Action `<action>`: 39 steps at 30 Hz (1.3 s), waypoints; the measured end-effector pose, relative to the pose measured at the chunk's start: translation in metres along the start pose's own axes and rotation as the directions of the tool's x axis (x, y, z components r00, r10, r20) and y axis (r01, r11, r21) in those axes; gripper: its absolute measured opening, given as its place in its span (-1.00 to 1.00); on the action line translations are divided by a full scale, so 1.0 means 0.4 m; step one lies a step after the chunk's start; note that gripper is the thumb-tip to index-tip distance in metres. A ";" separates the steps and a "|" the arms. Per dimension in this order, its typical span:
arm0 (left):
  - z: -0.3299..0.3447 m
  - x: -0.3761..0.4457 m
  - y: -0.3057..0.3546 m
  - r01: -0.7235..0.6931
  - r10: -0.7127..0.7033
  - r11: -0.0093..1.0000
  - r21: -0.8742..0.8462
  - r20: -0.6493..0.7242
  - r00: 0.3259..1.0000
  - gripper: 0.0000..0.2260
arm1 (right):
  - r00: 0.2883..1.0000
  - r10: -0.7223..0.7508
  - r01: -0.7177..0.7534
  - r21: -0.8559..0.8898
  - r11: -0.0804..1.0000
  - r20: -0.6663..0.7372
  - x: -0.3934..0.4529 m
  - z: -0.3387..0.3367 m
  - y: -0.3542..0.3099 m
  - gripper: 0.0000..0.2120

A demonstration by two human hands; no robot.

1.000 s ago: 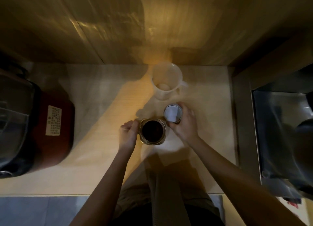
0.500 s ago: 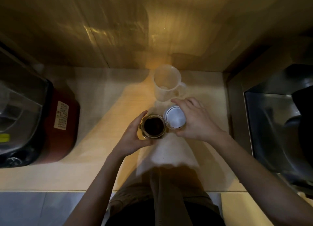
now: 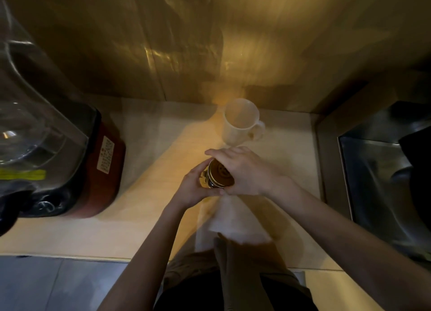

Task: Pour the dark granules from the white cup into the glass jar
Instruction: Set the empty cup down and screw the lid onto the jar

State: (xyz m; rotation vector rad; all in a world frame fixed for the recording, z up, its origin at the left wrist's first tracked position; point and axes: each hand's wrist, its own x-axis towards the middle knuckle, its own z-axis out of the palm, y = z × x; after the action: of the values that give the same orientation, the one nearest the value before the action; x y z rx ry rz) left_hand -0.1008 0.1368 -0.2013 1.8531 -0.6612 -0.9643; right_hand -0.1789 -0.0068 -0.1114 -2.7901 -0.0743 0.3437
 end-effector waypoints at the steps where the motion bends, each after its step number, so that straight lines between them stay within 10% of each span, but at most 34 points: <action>1: 0.000 0.001 -0.004 0.008 -0.008 1.000 0.010 -0.007 1.000 -0.17 | 1.000 0.001 -0.001 -0.020 1.000 0.005 0.002 0.004 -0.001 -0.17; 24: 0.013 -0.010 -0.010 -0.047 0.047 0.999 0.001 -0.047 0.998 -0.22 | 0.890 0.445 -0.455 -0.241 0.857 -0.099 -0.006 -0.032 -0.031 -0.43; 30: 0.017 -0.009 -0.010 -0.051 0.052 0.999 0.009 -0.063 0.997 -0.24 | 0.942 0.245 -0.229 -0.095 0.969 0.231 -0.007 -0.033 -0.006 -0.23; 34: 0.016 -0.004 -0.013 -0.049 0.051 0.998 0.027 -0.069 0.996 -0.23 | 0.958 0.274 -0.240 -0.294 0.925 0.082 0.000 -0.051 -0.030 -0.53; 39: 0.016 -0.006 -0.008 -0.052 0.055 0.998 0.040 -0.080 0.995 -0.23 | 0.961 0.250 -0.204 -0.302 0.931 0.121 0.002 -0.057 -0.011 -0.22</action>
State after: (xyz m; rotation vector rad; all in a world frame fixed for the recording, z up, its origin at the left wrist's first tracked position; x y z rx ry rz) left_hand -0.1073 0.1371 -0.2052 1.8876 -0.6804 -0.8422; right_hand -0.1725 -0.0096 -0.0894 -3.0607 0.1808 0.6608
